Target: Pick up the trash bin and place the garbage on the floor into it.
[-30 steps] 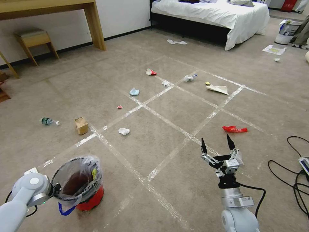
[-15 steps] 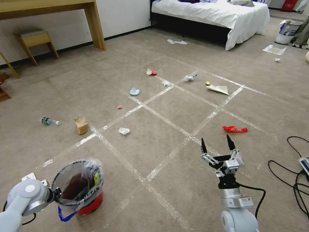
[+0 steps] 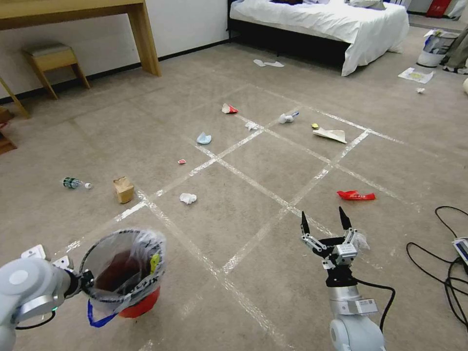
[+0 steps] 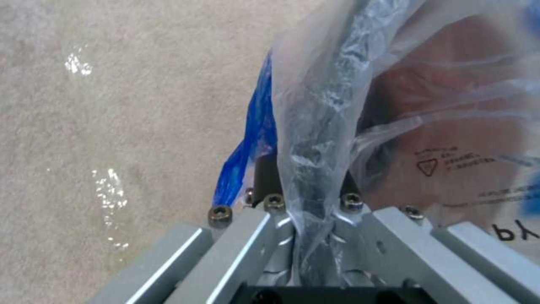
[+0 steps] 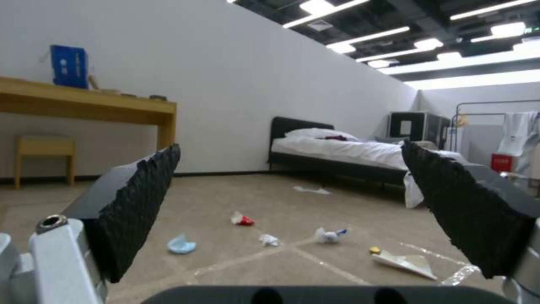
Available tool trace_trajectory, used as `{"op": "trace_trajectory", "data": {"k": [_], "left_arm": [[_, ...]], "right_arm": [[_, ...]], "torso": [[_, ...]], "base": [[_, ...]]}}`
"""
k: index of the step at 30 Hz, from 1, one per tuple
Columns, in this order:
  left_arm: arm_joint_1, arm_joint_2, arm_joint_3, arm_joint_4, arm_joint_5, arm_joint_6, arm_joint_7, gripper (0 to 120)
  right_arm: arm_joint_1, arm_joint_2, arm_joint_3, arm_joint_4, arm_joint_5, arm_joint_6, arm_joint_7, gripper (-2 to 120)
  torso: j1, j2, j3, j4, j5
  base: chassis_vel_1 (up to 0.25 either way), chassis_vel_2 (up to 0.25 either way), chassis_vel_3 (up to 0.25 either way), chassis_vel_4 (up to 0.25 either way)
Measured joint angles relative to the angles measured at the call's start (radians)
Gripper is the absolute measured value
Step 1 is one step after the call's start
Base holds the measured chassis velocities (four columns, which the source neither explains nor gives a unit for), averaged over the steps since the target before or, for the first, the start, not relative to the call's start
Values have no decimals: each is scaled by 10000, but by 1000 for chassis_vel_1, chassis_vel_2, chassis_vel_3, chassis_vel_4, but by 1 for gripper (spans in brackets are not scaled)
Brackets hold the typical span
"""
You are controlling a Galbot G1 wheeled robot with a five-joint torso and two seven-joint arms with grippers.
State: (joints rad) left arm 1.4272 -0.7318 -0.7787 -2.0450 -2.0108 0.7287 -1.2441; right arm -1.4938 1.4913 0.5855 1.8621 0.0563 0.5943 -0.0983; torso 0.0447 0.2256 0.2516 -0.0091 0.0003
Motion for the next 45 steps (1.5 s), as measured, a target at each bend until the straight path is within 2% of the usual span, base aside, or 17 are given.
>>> {"op": "trace_trajectory", "data": {"k": [5,10,14,23,45], "left_arm": [[-55,197,-213,70,-301,8,-152,1],[-107,227,-179,212,-325,7,-165,1],[-102,165,-182,276,-336,13,-277,1],[154,-70,-536,94,-387,51,-354,1],[159,-375,-621,436,43,74,-130,1]], "right_arm": [[38,151,-102,-1,-203,86,21,100],[-23,335,-20,22,-150,154,-217,100],[-19,560,37,-29,-49,214,-429,100],[-418,1165,280,29,-205,743,-793,100],[-343,1172,355,-257,-366,1004,-877,100]], "torso": [[0,0,0,5,-1],[0,0,0,0,-1],[0,1,-1,4,-2],[0,2,-1,3,-1],[-1,2,-2,3,-1]], "base": [[0,0,0,0],[0,0,0,0],[0,0,0,0],[0,0,0,0],[-9,9,11,-10]]}}
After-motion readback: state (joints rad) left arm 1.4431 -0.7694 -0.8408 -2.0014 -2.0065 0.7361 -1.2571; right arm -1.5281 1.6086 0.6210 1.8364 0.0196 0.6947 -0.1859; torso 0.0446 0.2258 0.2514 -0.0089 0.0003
